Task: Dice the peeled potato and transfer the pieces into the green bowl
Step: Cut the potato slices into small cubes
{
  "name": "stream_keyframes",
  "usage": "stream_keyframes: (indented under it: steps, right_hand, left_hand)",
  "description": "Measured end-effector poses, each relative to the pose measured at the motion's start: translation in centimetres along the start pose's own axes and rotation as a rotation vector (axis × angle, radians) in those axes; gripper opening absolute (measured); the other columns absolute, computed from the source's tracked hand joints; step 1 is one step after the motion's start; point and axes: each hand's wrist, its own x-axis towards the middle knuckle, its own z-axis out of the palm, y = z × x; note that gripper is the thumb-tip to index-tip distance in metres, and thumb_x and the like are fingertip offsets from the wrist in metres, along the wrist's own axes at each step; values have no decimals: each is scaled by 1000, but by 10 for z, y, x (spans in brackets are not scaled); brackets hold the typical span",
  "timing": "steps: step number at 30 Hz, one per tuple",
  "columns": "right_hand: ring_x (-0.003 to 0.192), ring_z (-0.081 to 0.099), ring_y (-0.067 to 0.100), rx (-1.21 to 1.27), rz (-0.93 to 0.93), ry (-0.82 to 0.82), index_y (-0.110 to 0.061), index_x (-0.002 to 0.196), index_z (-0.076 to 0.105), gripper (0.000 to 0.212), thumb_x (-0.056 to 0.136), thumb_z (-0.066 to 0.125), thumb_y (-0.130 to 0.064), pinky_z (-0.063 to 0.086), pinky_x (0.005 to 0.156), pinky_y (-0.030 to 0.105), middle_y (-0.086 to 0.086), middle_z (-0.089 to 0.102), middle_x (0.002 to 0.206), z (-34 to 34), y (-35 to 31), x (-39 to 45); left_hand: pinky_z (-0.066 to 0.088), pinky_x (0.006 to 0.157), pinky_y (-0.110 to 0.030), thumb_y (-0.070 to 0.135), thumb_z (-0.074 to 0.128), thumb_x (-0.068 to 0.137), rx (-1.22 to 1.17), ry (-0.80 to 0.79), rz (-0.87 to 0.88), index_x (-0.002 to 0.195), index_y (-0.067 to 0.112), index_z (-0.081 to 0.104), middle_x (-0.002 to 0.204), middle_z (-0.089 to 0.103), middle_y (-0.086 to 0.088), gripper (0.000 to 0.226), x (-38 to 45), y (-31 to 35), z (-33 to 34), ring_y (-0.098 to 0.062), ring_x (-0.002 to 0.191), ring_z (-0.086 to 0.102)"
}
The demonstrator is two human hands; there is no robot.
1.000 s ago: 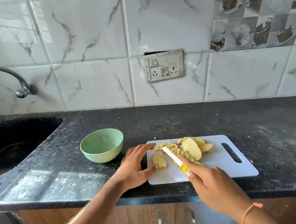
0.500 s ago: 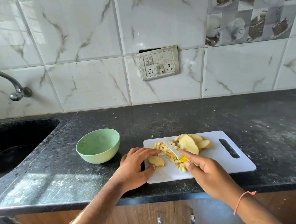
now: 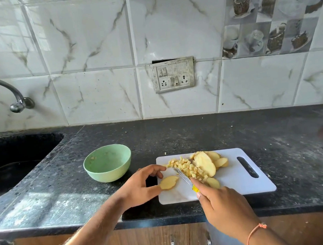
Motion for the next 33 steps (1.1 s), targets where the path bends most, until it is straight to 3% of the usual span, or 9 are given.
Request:
stream_keyframes:
  steps: [4, 7, 10, 15, 20, 24, 28, 31, 33]
  right_hand:
    - [72, 46, 18, -53, 38, -13, -47, 161, 16, 53, 109, 28, -44, 35, 63, 34, -7, 60, 87, -6, -10, -4]
    - [69, 46, 17, -83, 31, -31, -41, 162, 17, 53, 109, 27, -41, 38, 61, 33, -8, 48, 80, -4, -15, -5]
    - [66, 50, 15, -80, 13, -28, -41, 162, 18, 54, 108, 26, -42, 43, 58, 33, -8, 51, 78, 1, -16, -3]
    - [63, 49, 10, -53, -10, -14, -42, 162, 13, 55, 109, 27, -43, 42, 56, 29, -11, 46, 70, 4, -18, -2]
    - [58, 45, 9, -35, -4, 15, -43, 162, 16, 55, 108, 28, -43, 31, 49, 24, -12, 46, 68, 3, -18, -2]
    - [65, 55, 11, 7, -4, 32, -43, 162, 19, 55, 108, 29, -43, 42, 54, 28, -11, 54, 73, 6, -15, -1]
    - [63, 48, 11, 15, 19, 60, -43, 162, 19, 54, 109, 28, -40, 35, 54, 28, -11, 45, 71, 1, -21, -3]
    - [58, 41, 10, -27, 24, 76, -42, 162, 19, 54, 109, 28, -38, 27, 49, 23, -12, 42, 69, -5, -30, -5]
    - [65, 43, 11, -38, 20, 77, -41, 161, 21, 53, 109, 28, -37, 24, 49, 22, -10, 49, 78, -8, -35, -5]
  left_hand:
    - [46, 112, -29, 12, 50, 72, -68, -12, -26, 129, 30, 64, 117, 72, 12, 61, -1, -2, -4, -6, 121, 63]
    - [46, 107, -22, 11, 54, 77, -42, 8, -12, 128, 30, 64, 111, 71, 12, 56, 0, 0, 1, -5, 116, 64]
    - [46, 102, -19, 10, 65, 86, 0, 36, -10, 128, 33, 65, 109, 69, 15, 48, 0, 0, 5, -2, 113, 62]
    - [49, 104, -29, 20, 65, 86, 53, 69, -15, 128, 38, 65, 107, 66, 25, 46, 2, -4, 8, -3, 114, 60]
    - [49, 105, -32, 23, 64, 86, 64, 76, -14, 127, 38, 66, 107, 66, 24, 43, 3, -4, 9, -3, 115, 59]
    - [49, 104, -37, 35, 55, 80, 16, 98, -30, 120, 40, 68, 104, 67, 24, 42, 4, -2, 11, -5, 114, 59]
    - [52, 96, -32, 63, 78, 74, 76, 125, 33, 113, 45, 69, 102, 66, 23, 44, 5, -4, 13, -3, 108, 61]
    - [52, 94, -30, 65, 83, 67, 108, 141, 33, 103, 44, 74, 101, 66, 25, 42, 6, -3, 12, -1, 105, 61]
    - [52, 93, -28, 63, 85, 66, 94, 147, 24, 99, 43, 75, 100, 67, 25, 40, 6, -1, 11, 0, 104, 62]
